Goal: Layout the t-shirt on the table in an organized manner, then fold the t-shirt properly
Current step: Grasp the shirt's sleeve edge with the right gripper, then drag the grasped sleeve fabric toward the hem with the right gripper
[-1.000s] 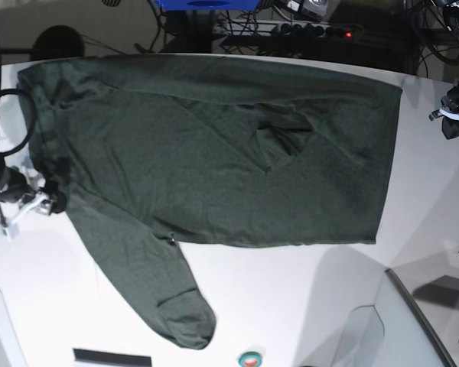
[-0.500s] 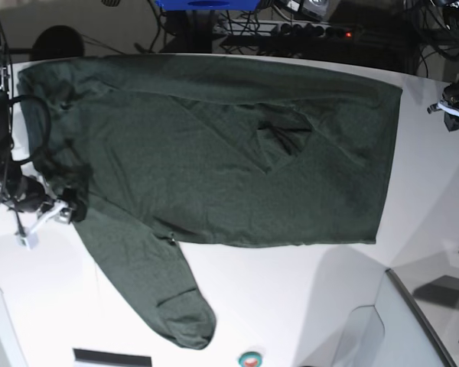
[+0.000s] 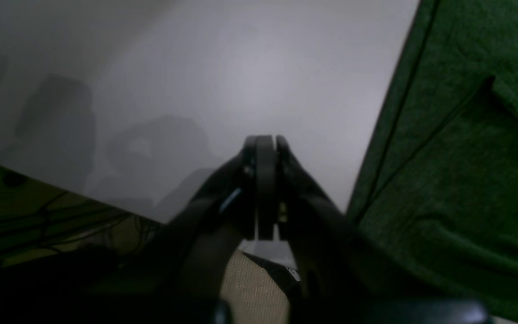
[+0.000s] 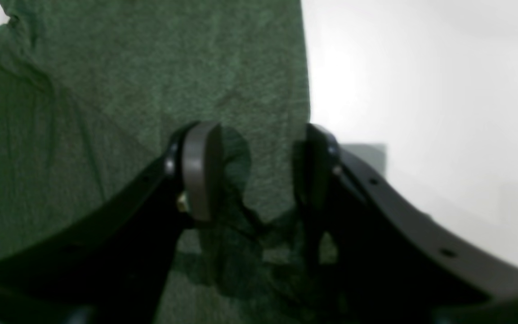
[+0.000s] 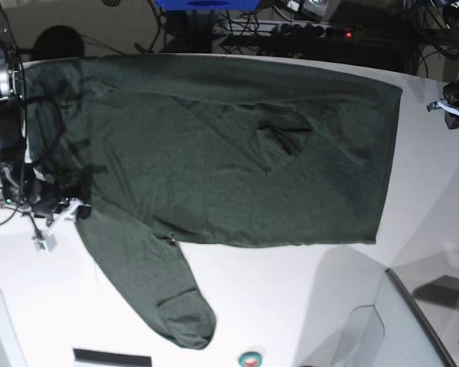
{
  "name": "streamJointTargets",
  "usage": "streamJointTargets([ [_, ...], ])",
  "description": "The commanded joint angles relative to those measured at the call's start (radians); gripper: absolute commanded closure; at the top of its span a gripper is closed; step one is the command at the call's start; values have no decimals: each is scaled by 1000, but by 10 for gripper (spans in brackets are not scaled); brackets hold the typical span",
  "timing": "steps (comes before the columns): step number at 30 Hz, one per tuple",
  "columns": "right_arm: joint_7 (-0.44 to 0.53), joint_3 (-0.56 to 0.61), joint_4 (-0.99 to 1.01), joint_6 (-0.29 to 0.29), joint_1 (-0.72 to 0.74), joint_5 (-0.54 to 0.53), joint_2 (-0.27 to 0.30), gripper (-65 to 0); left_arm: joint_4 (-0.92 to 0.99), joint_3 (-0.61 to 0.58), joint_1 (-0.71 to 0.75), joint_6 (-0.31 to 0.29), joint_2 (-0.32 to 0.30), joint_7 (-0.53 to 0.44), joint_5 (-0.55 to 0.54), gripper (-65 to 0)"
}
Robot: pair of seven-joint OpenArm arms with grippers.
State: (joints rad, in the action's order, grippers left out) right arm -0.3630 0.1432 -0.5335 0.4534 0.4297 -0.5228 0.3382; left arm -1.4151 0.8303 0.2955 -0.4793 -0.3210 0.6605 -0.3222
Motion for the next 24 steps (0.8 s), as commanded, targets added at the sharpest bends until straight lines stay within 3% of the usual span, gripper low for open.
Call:
streamJointTargets([
  [1,-23,-3,-6,-3,13,7,14,-231,-19,8,-5,-3,-22,-23,-12,0],
  [5,12,-1,-6,-3,14,8,19,-155,-19,8,-5,-3,-22,-23,-12,0],
  [10,17,-1,-9,-3,14,10,20,0,-19,8,-6,-3,-22,-23,-12,0],
  [24,17,-1,-288,-3,-107,10,42,0,-19,7,-6,-3,-22,-23,-4,0],
])
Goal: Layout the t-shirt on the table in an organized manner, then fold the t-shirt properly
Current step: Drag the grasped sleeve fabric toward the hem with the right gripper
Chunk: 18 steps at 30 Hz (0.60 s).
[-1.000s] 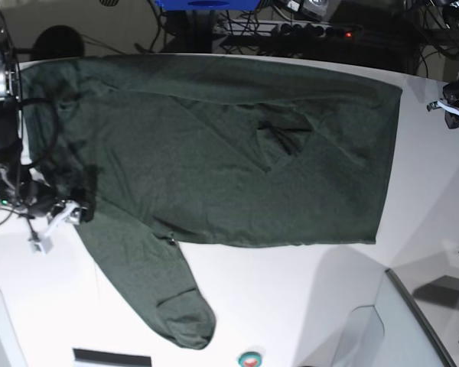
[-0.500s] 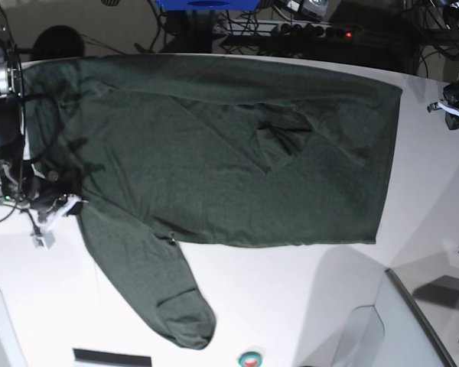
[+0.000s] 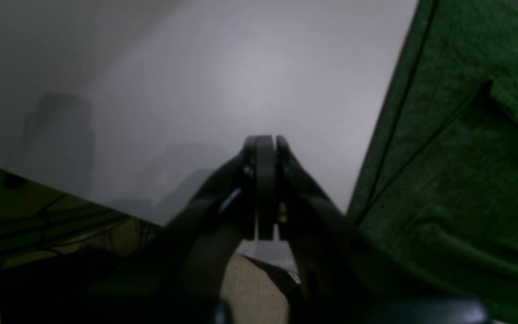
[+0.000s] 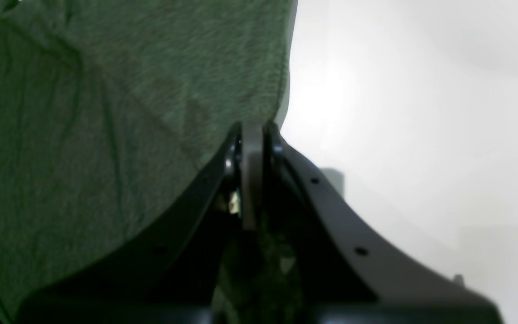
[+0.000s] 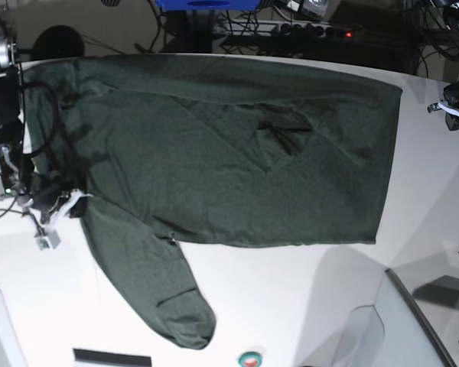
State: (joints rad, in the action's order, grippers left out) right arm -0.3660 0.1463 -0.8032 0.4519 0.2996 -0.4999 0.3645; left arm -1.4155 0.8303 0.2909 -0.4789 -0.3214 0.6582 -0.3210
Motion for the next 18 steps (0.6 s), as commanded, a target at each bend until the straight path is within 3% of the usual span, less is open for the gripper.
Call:
streamJointTargets([
  [1,20,-4,-29,-2,16,-13,15,0,-18,5,-2,-4,-22,-21,-5,0],
  [6,9,-46,-137,-2,-52,-13,17,0,-18,4,-2,-4,-22,-21,-5,0],
  [11,-121,-175,-307,-2,-119,-12,12,0,-18,5,-2,-4,-22,-21,-4,0],
  [18,-273,-224,-457,-2,-179,-13,5,0,-18,-1,-3,-4,-20,-21,-4,0],
])
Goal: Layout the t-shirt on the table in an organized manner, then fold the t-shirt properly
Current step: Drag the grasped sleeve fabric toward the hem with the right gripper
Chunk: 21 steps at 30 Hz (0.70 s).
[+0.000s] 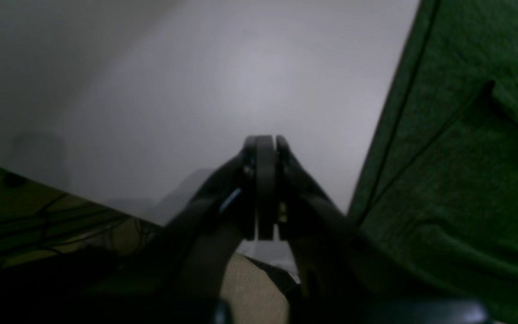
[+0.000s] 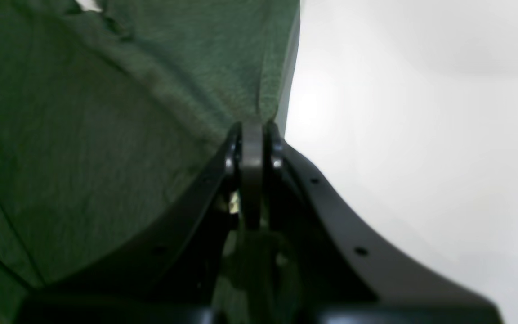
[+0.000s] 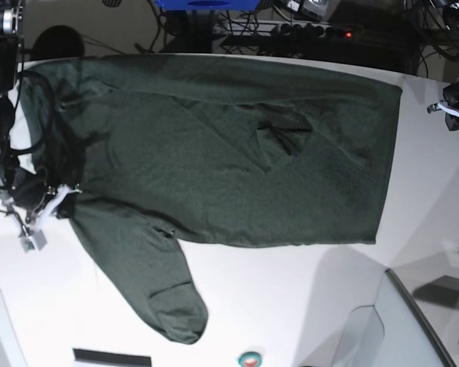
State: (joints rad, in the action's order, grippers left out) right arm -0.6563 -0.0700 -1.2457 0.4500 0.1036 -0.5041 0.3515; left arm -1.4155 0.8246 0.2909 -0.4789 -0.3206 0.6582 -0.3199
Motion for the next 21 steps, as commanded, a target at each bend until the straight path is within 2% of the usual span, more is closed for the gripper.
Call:
streamJointTargets([
  [1,2,-7,-33,0,6,-9,16,0,-18,5,-3,-4,-21,-21,-5,0],
  [11,-23,-9,-136,0,-91,-9,-27,0,-18,5,-3,-4,-21,-21,-5,0],
  [21,-21,-9,-125,0,-130,-9,-32,-5,-18,5,-3,-4,-22,-21,-5,0],
])
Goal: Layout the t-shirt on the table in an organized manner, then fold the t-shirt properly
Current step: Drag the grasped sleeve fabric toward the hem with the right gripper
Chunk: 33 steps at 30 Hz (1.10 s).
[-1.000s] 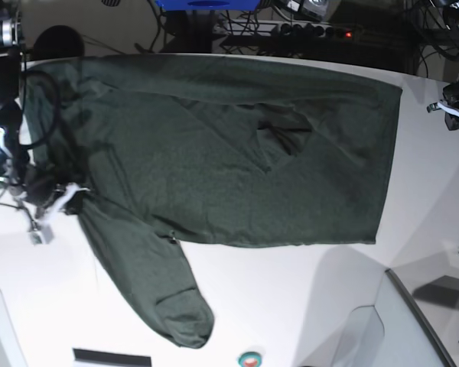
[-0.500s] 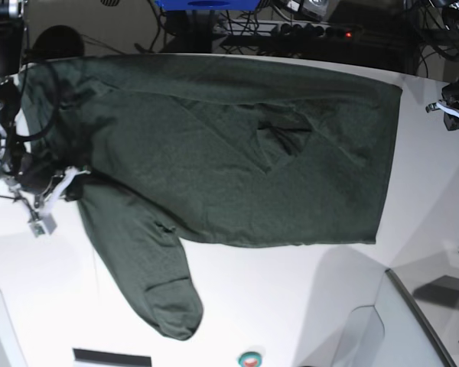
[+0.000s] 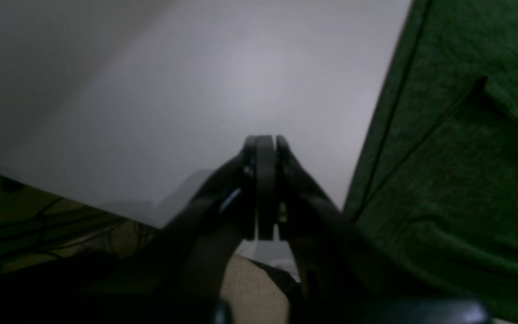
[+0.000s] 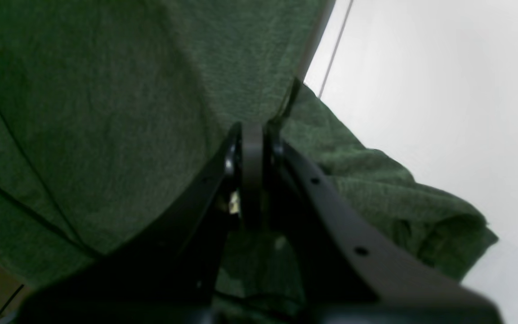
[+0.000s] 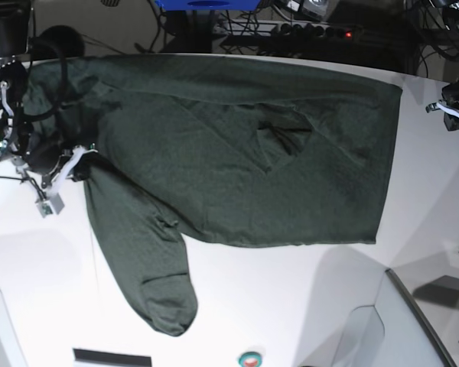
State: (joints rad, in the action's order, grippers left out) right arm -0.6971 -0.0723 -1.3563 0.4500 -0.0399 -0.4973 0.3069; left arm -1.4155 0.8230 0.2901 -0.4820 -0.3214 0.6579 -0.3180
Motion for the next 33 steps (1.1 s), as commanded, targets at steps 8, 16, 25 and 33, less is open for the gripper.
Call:
streamJointTargets([
  [8,-28,-7,-4,0,4,-21,11,-186,-14,8,-2,-1,-25,-20,-7,0],
  [16,-39,-76,1,0,136,-14,13,-341,-15,14,-2,-1,-26,-20,-7,0],
  [25,98,-31,690,0,582,4,13,-341,-12,15,2,-1,-26,-20,-7,0],
  [33,379,177,1070,0,733,118,-73,-341,-12,17,5,-1,-26,-20,-7,0],
])
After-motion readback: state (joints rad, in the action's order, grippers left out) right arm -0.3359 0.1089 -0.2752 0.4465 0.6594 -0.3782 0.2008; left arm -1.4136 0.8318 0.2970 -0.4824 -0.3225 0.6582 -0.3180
